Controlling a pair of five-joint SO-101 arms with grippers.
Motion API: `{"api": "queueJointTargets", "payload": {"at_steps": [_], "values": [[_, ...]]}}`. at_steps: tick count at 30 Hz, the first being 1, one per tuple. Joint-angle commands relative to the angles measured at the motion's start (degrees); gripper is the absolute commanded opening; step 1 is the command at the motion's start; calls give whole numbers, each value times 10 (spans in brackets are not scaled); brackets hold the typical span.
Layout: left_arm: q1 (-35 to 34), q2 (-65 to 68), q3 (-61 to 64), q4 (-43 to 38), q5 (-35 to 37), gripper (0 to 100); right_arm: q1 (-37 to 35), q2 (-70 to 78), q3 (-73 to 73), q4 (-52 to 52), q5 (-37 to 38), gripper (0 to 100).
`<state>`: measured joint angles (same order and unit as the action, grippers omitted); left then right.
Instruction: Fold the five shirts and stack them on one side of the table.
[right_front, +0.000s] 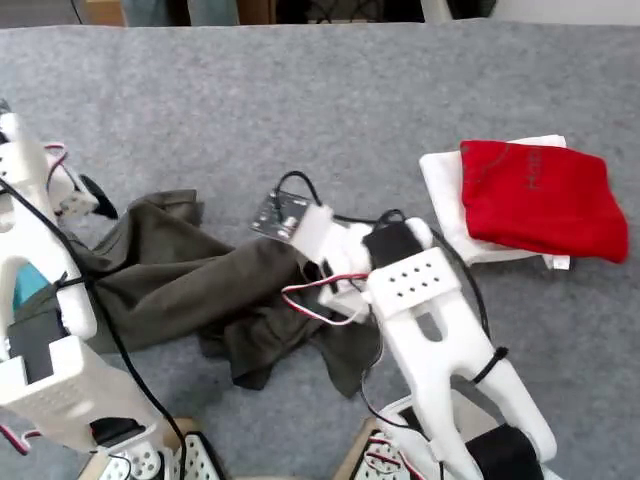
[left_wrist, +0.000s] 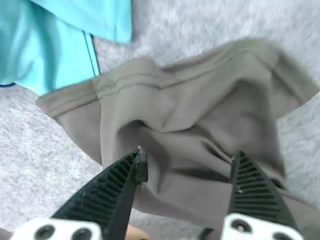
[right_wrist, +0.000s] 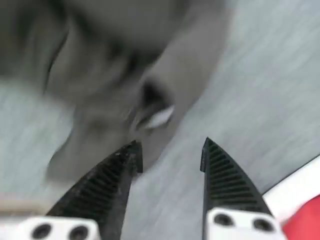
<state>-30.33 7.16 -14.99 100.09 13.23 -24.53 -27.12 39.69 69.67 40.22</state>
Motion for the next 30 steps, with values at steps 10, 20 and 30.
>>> {"api": "queueJointTargets", "payload": {"at_steps": [10, 20, 30], "values": [[-150, -28, -14, 6, -105, 288, 3, 284, -131, -210, -33, 73], [-181, -25, 36, 5, -148, 288, 174, 447, -401, -109, -113, 15], [-183, -31, 74, 6, -207, 288, 164, 477, -550, 188, -105, 56]]}}
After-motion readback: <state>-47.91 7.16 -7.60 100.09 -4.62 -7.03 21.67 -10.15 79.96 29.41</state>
